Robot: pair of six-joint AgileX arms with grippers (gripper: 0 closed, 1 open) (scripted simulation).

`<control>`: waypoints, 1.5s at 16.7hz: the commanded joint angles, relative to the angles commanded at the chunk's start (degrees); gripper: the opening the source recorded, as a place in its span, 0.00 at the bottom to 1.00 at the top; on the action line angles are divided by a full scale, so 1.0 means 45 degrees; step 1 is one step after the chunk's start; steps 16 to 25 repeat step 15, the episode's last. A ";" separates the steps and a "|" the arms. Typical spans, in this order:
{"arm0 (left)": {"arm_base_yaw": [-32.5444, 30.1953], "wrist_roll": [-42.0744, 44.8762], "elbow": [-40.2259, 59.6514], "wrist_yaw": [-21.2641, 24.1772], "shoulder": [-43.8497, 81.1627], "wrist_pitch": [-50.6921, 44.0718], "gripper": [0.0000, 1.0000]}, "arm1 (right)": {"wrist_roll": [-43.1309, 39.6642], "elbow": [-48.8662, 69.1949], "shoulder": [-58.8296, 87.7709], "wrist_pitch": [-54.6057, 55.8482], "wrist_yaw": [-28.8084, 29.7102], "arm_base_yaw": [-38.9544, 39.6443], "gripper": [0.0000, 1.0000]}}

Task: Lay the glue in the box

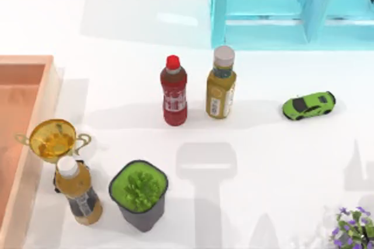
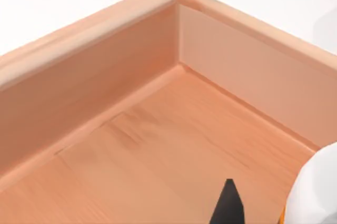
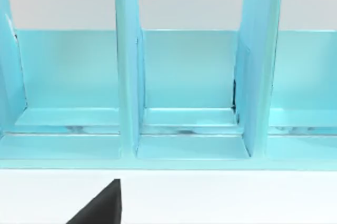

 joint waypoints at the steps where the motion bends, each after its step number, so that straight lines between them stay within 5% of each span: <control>1: 0.0000 0.0000 0.0000 0.0000 0.0000 0.0000 0.38 | 0.0000 0.0000 0.0000 0.0000 0.0000 0.0000 1.00; 9: 0.0000 0.0000 0.0000 0.0000 0.0000 0.0000 0.98 | 0.0000 0.0000 0.0000 0.0000 0.0000 0.0000 1.00; 25: 0.0000 0.0000 0.0000 0.0000 0.0000 0.0000 1.00 | 0.0000 0.0000 0.0000 0.0000 0.0000 0.0000 1.00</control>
